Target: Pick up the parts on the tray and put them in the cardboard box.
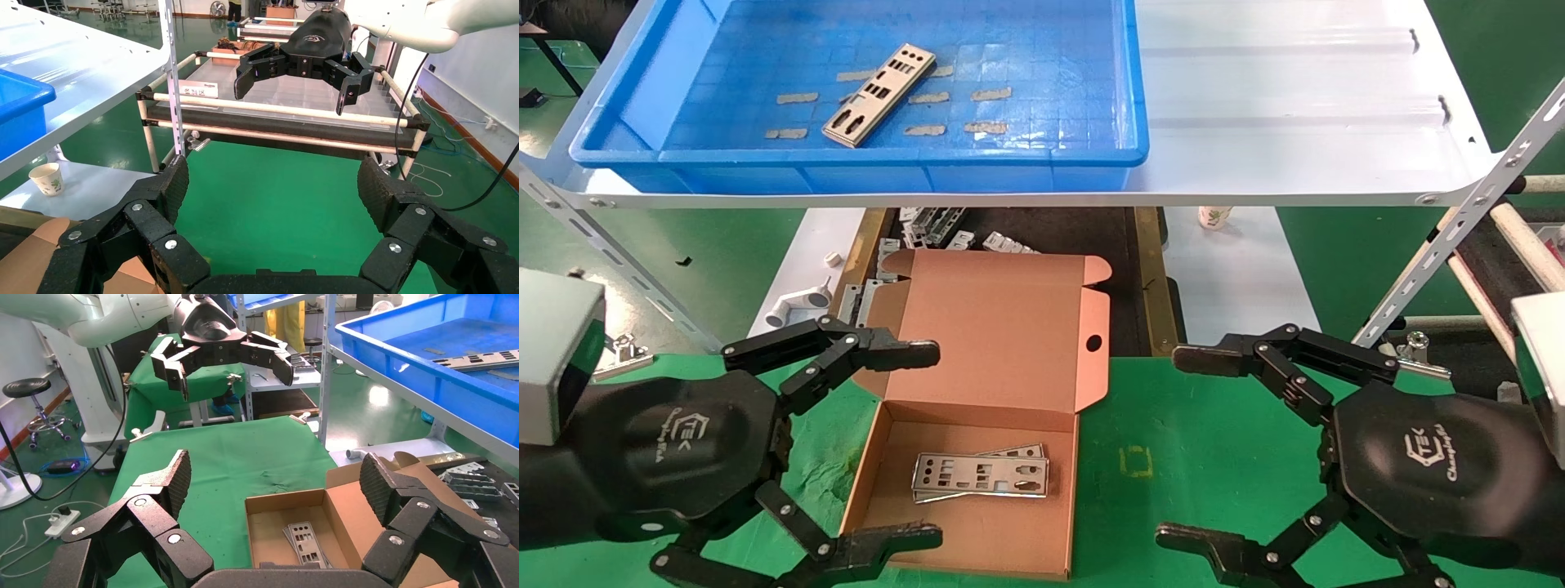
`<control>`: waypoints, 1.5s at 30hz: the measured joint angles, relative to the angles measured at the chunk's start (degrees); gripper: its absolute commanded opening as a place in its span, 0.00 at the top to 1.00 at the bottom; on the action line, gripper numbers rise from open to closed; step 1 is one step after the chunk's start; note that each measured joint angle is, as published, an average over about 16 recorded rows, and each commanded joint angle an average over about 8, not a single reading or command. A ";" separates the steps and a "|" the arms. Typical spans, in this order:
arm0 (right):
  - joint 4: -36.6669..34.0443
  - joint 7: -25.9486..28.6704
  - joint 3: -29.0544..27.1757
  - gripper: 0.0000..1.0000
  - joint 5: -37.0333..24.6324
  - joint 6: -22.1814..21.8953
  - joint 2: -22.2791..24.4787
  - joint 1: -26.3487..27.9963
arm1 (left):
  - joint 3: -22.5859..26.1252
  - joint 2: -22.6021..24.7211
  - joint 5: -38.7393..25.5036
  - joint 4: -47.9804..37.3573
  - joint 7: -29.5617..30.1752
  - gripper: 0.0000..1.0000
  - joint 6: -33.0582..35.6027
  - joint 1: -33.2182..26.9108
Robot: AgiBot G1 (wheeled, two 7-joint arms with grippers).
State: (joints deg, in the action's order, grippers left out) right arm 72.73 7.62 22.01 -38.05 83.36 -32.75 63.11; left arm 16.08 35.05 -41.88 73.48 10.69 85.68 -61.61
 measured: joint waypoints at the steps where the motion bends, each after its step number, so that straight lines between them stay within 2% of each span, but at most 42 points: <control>1: 0.00 0.00 0.00 0.00 0.00 0.00 0.00 0.00 | 0.00 0.00 0.00 0.00 0.00 0.00 0.00 0.00; 45: 0.00 0.00 0.00 0.00 -0.01 0.00 0.00 0.00 | 0.00 0.00 0.00 0.00 0.00 0.00 0.00 0.00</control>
State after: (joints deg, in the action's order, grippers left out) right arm 72.73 7.62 22.01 -38.06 83.36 -32.75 63.12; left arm 16.08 35.05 -41.87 73.48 10.69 85.68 -61.61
